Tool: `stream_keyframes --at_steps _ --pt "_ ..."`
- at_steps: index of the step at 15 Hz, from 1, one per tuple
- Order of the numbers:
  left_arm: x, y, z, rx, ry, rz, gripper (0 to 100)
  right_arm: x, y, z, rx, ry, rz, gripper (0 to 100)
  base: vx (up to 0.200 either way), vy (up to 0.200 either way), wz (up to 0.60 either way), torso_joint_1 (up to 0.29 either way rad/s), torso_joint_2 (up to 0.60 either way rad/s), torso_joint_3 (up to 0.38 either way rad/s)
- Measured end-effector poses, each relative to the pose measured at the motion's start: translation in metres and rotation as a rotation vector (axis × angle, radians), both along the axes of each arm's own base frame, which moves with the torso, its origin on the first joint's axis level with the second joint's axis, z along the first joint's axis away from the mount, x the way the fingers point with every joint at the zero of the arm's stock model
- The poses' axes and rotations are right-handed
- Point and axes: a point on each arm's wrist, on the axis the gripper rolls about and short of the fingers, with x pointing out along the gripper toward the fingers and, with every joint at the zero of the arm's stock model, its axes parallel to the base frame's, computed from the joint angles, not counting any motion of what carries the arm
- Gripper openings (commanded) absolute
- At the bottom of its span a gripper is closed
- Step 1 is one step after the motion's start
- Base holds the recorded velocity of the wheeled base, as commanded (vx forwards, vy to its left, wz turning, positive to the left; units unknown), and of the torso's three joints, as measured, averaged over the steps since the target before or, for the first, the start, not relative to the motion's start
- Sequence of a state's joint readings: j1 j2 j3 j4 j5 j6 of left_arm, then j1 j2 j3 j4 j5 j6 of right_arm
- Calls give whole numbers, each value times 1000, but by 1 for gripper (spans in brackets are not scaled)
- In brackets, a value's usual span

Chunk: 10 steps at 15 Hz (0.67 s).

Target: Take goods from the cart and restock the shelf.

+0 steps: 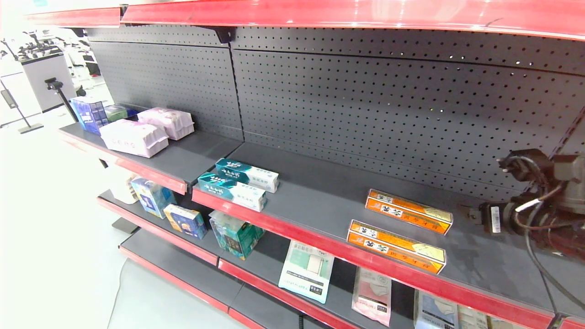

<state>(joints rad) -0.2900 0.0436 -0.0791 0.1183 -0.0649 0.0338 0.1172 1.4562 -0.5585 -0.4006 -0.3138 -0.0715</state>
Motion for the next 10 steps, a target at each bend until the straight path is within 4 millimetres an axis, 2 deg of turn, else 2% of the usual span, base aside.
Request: stream_keyframes --at_steps 3,6,8,10 --pt "2 0 1 -18 27 7 100 -44 -17 13 -30 -104 -186 100 0 0 0 0 0 0" --pt "3 -1 1 -35 50 14 100 -75 -43 19 -60 -176 -416 100 0 0 0 0 0 0" --pt "3 -1 1 -35 54 9 100 -96 -57 21 -91 -212 -572 100 0 0 0 0 0 0" --pt "4 -1 1 -34 56 6 100 -121 -60 15 -129 -210 -646 100 0 0 0 0 0 0"
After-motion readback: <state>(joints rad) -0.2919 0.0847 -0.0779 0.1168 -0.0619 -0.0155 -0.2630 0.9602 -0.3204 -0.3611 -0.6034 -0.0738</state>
